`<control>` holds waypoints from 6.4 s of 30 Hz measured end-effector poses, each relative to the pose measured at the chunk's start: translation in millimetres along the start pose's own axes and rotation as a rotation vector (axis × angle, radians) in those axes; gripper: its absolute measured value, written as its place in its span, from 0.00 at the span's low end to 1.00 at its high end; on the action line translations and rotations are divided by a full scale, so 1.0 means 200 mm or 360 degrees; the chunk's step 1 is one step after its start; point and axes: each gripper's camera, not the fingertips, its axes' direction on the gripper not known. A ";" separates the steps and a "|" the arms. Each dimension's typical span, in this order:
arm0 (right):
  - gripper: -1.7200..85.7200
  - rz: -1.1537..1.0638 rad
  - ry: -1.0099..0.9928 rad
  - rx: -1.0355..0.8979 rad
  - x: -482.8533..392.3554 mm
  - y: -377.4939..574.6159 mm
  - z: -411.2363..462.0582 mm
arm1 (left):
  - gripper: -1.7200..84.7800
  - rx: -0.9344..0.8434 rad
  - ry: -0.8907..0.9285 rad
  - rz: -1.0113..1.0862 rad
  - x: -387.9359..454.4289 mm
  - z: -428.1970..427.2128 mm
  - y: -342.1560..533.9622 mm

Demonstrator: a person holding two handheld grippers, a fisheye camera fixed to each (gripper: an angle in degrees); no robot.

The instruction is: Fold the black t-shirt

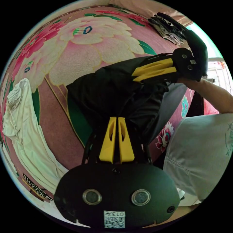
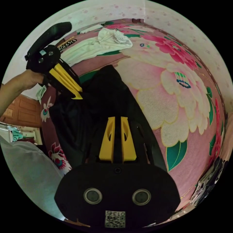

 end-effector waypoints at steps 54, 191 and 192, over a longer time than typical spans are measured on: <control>0.03 0.0308 -0.0584 0.0074 -0.26 1.03 0.77 | 0.04 -0.0044 0.0131 0.0101 0.03 -0.16 0.27; 0.08 -0.0706 -0.0258 -0.0231 -0.28 -1.74 0.60 | 0.09 0.0751 -0.0108 -0.1477 0.36 1.00 1.12; 0.07 -0.0708 -0.0250 -0.0236 -0.28 -1.74 0.60 | 0.08 0.0750 -0.0141 -0.1458 0.37 1.00 1.12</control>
